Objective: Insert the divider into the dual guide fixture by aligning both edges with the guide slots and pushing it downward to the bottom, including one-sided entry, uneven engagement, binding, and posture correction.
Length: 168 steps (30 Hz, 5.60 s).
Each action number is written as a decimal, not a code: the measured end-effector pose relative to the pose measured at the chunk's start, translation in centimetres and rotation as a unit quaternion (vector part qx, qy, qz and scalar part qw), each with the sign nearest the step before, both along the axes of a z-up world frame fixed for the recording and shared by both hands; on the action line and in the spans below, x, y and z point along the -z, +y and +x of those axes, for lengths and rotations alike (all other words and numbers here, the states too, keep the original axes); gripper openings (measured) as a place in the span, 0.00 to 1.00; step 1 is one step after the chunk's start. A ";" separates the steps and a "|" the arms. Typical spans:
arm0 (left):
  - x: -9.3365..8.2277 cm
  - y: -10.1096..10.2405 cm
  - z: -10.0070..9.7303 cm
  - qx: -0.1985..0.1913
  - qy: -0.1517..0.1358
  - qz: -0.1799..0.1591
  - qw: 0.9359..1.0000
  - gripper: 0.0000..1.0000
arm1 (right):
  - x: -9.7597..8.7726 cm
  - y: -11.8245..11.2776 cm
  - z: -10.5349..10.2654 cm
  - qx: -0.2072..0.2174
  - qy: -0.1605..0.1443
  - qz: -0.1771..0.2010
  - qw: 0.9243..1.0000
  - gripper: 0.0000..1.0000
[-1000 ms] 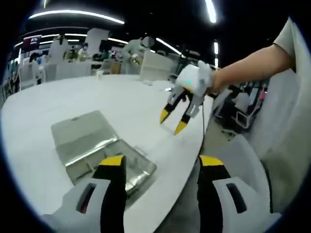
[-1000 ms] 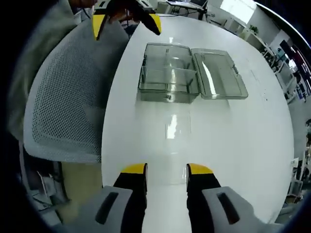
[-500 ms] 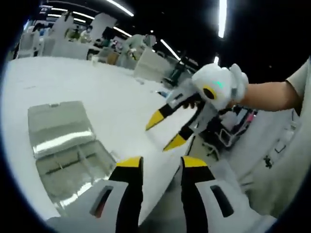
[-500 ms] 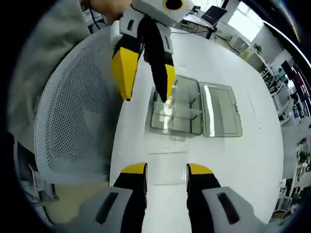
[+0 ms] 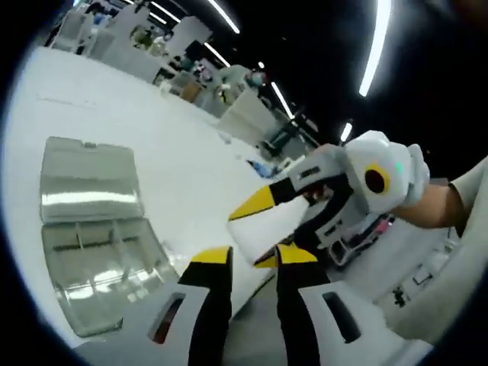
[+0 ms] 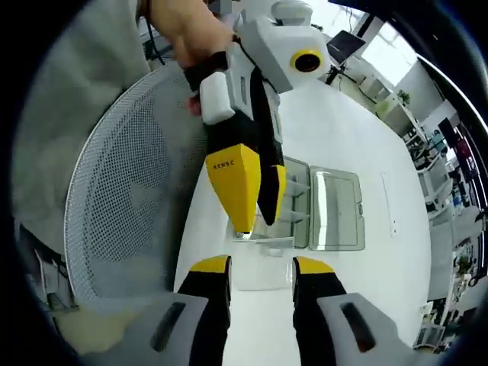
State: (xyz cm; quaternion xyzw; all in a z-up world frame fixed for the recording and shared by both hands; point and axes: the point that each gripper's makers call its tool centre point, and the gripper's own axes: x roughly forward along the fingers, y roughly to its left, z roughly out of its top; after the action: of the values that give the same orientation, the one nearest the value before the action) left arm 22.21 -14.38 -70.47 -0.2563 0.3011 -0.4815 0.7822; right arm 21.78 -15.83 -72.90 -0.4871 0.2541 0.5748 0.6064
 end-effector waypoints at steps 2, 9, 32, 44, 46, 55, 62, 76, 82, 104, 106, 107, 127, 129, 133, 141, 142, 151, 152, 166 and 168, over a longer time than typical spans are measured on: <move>-0.2 0.0 -0.1 -0.001 0.000 -0.003 1.000 0.18 | -0.2 0.3 -0.1 0.000 0.000 0.004 1.000 0.27; 0.0 0.3 -0.2 -0.015 0.014 -0.009 1.000 0.14 | -0.6 0.8 -0.3 -0.002 -0.011 0.007 1.000 0.27; 0.3 1.6 0.1 -0.059 0.065 -0.045 0.995 0.02 | -2.1 3.2 -0.7 -0.016 -0.040 0.024 0.999 0.27; 0.5 1.8 -0.1 -0.069 0.100 -0.065 0.991 0.00 | -2.0 3.5 -0.8 -0.021 -0.047 0.018 0.998 0.27; 0.5 1.9 -0.1 -0.072 0.110 -0.068 0.989 0.00 | -2.0 3.5 -0.8 -0.021 -0.049 0.017 0.998 0.27; 0.4 2.6 0.1 -0.076 0.108 -0.069 0.989 0.00 | -2.3 4.0 -0.5 -0.026 -0.063 0.015 0.998 0.32; 0.4 3.2 -0.1 -0.052 0.050 -0.049 0.996 0.00 | -3.4 3.9 0.1 -0.008 -0.043 0.031 0.999 0.27; -0.5 4.3 -1.4 0.023 -0.073 -0.003 0.997 0.00 | -4.1 3.5 0.2 0.002 0.014 0.041 0.999 0.19; -1.2 4.0 -1.8 0.049 -0.113 0.011 0.992 0.00 | -4.0 4.0 -0.4 -0.010 0.056 0.037 0.998 0.13; -1.7 4.1 -2.4 0.102 -0.230 0.070 0.965 0.00 | -3.6 5.6 -2.4 -0.049 0.138 -0.007 0.989 0.00; -1.7 4.1 -2.5 0.105 -0.240 0.076 0.962 0.00 | -3.5 5.6 -2.6 -0.052 0.145 -0.012 0.988 0.00; -1.7 4.0 -2.6 0.106 -0.246 0.079 0.960 0.00 | -3.5 5.6 -2.6 -0.051 0.147 -0.014 0.988 0.00; -1.3 4.3 -3.6 0.127 -0.275 0.078 0.950 0.00 | -2.8 6.1 -3.8 0.013 0.224 -0.065 0.972 0.00; -1.4 4.4 -3.7 0.128 -0.271 0.072 0.951 0.00 | -2.8 6.2 -3.9 0.024 0.238 -0.070 0.968 0.00; -1.1 4.7 -3.5 0.128 -0.269 0.073 0.952 0.00 | -2.6 6.4 -3.8 0.043 0.245 -0.076 0.966 0.00; -0.9 5.0 -3.1 0.119 -0.257 0.069 0.957 0.00 | -2.7 6.6 -3.5 0.062 0.258 -0.077 0.961 0.00; -0.8 5.1 -3.0 0.116 -0.253 0.070 0.958 0.00 | -2.6 6.7 -3.5 0.066 0.260 -0.076 0.960 0.00; -0.9 5.0 -3.4 0.112 -0.245 0.067 0.961 0.00 | -2.8 6.8 -3.4 0.076 0.270 -0.066 0.958 0.00; -0.8 5.0 -3.4 0.110 -0.239 0.066 0.963 0.00 | -2.7 6.8 -3.4 0.074 0.269 -0.066 0.958 0.00; -0.6 6.4 -3.4 0.095 -0.240 0.087 0.962 0.01 | -3.1 7.9 -3.7 0.069 0.265 -0.067 0.959 0.00; -0.8 6.6 -3.3 0.094 -0.239 0.080 0.963 0.00 | -3.4 8.2 -3.3 0.077 0.272 -0.054 0.958 0.00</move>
State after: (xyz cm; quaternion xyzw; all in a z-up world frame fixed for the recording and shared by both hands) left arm 18.86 -7.81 -69.70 -0.0411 0.1659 -0.5740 0.8008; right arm 18.45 -7.59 -69.49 -0.3234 0.4768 0.6222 0.5300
